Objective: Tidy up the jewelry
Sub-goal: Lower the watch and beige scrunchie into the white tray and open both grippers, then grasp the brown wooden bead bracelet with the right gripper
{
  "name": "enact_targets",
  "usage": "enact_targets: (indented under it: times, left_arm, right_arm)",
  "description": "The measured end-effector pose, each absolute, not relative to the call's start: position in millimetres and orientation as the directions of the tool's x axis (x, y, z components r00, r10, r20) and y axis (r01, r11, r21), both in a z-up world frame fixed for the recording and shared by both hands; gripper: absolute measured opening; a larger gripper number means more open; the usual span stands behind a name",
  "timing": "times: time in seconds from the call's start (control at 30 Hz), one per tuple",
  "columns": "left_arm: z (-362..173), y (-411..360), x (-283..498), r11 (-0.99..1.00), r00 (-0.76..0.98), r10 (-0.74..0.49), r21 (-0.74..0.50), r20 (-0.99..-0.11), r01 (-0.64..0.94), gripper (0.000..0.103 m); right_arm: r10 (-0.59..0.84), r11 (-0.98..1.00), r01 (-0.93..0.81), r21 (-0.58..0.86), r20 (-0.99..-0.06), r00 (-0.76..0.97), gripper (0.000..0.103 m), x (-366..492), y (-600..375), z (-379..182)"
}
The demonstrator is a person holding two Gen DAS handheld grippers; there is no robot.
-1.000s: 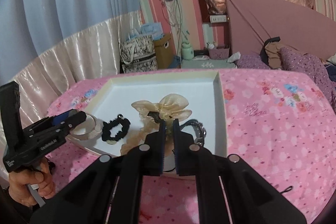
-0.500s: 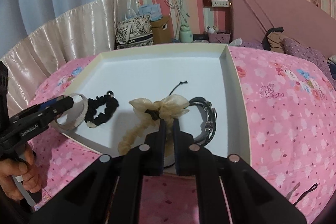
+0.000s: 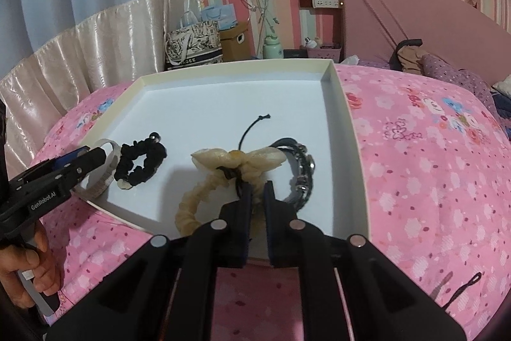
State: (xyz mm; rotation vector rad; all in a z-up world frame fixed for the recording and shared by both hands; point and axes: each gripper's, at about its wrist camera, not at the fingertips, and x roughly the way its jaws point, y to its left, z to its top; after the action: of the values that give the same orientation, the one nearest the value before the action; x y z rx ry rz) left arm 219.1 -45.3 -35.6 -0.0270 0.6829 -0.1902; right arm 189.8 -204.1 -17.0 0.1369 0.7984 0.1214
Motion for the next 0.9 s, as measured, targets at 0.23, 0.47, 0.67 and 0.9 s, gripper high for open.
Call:
enact_targets:
  times: [0.23,0.47,0.67,0.9]
  left_arm:
    - [-28.7,-53.2,205.7,0.988,0.805,-0.131,-0.008,-0.579,0.155,0.065]
    - [-23.8,-50.3,200.0,0.991,0.826,-0.11,-0.001,-0.553,0.131,0.084]
    - [-20.2,-51.2,193.9,0.993,0.845,-0.089,0.02,-0.528,0.117,0.097]
    - [-14.9,-57.3,184.2,0.991,0.873,-0.054,0.079,-0.484,0.105,0.1]
  right_arm:
    - [0.165,0.983,-0.058,0.175,-0.688,0.707,0.011,184.4,-207.7,-13.3]
    - [0.169,0.98,-0.049,0.193,-0.677,0.716,0.038,182.3,-211.8,-12.3]
    - [0.144,0.983,-0.031,0.18,-0.66,0.737,0.06,178.8,-219.2,-2.3]
    - [0.176,0.965,-0.008,0.264,-0.622,0.763,0.067,165.1,-262.6,23.6]
